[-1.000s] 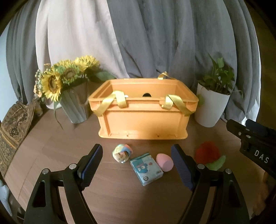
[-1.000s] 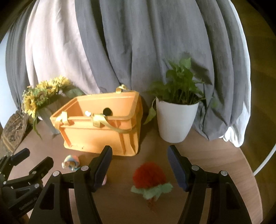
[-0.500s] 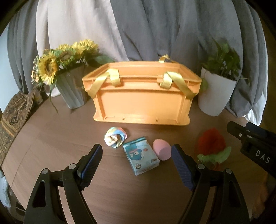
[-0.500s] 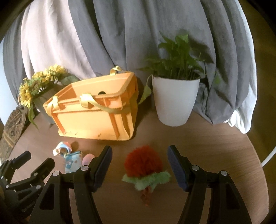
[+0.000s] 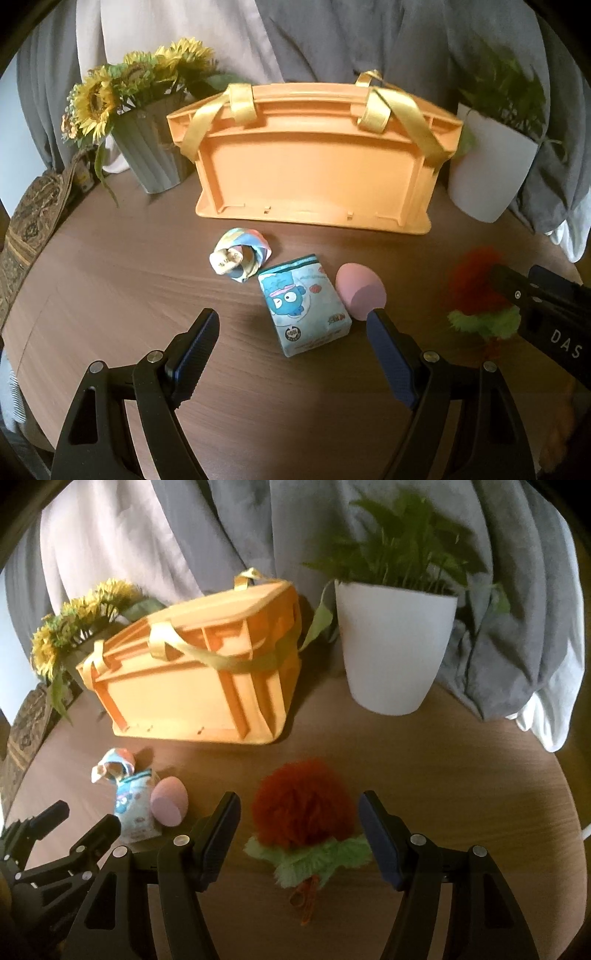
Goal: Organize soft objects
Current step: 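Withdraw both tools from the crate toward the remaining items on the table, then grasp the blue tissue pack with the left tool while the right tool grasps the red pompom flower, then lift and carry the tissue pack and pompom flower over the crate with both tools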
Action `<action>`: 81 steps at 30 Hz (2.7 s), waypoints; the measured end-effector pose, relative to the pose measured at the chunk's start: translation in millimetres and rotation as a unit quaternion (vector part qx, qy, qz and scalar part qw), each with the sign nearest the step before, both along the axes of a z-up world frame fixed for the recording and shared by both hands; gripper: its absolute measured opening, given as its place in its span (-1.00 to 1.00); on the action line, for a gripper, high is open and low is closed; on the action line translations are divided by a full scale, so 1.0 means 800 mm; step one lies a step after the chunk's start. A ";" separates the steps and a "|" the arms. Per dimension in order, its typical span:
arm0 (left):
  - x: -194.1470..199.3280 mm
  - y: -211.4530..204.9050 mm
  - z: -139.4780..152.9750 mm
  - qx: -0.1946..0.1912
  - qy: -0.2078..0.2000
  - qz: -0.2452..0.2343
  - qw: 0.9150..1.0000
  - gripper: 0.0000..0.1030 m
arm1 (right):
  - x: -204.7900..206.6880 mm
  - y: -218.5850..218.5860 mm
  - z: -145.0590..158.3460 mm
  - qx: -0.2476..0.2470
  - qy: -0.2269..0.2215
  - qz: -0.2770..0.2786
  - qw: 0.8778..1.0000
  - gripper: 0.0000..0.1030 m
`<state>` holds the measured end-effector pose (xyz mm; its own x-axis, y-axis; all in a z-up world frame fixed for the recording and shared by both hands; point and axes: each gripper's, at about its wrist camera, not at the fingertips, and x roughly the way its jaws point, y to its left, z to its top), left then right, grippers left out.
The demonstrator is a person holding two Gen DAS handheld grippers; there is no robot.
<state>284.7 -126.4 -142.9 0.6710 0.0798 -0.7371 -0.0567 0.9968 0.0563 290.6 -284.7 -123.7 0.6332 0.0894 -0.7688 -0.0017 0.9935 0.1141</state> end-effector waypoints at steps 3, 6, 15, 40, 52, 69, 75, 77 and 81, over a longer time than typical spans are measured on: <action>0.005 -0.004 -0.010 0.004 0.009 -0.002 1.000 0.59 | 0.006 0.000 -0.011 0.004 0.013 0.003 1.000 0.31; 0.012 -0.004 -0.020 0.000 0.023 0.000 1.000 0.59 | 0.010 -0.001 -0.020 0.007 0.026 0.005 1.000 0.31; 0.029 -0.001 -0.036 0.000 0.035 0.003 0.999 0.58 | 0.020 0.003 -0.038 0.003 0.042 0.011 0.999 0.31; 0.037 0.015 -0.046 -0.035 0.034 -0.017 0.999 0.03 | 0.021 0.015 -0.044 -0.020 0.047 0.011 0.999 -0.33; 0.016 0.018 -0.018 -0.033 -0.002 -0.032 0.999 0.03 | 0.003 0.023 -0.018 -0.025 0.018 0.004 1.000 -0.41; -0.016 0.032 0.052 -0.042 -0.067 -0.063 0.995 0.03 | -0.040 0.040 0.046 -0.027 -0.058 -0.013 0.998 -0.60; -0.025 0.039 0.074 -0.044 -0.088 -0.073 0.993 0.03 | -0.051 0.046 0.071 -0.031 -0.091 -0.022 0.995 -0.63; -0.027 0.042 0.081 -0.044 -0.095 -0.074 0.992 0.03 | -0.053 0.050 0.080 -0.032 -0.101 -0.023 0.994 -0.63; -0.031 0.050 0.098 -0.045 -0.112 -0.076 0.990 0.03 | -0.057 0.059 0.099 -0.033 -0.127 -0.025 0.991 -0.63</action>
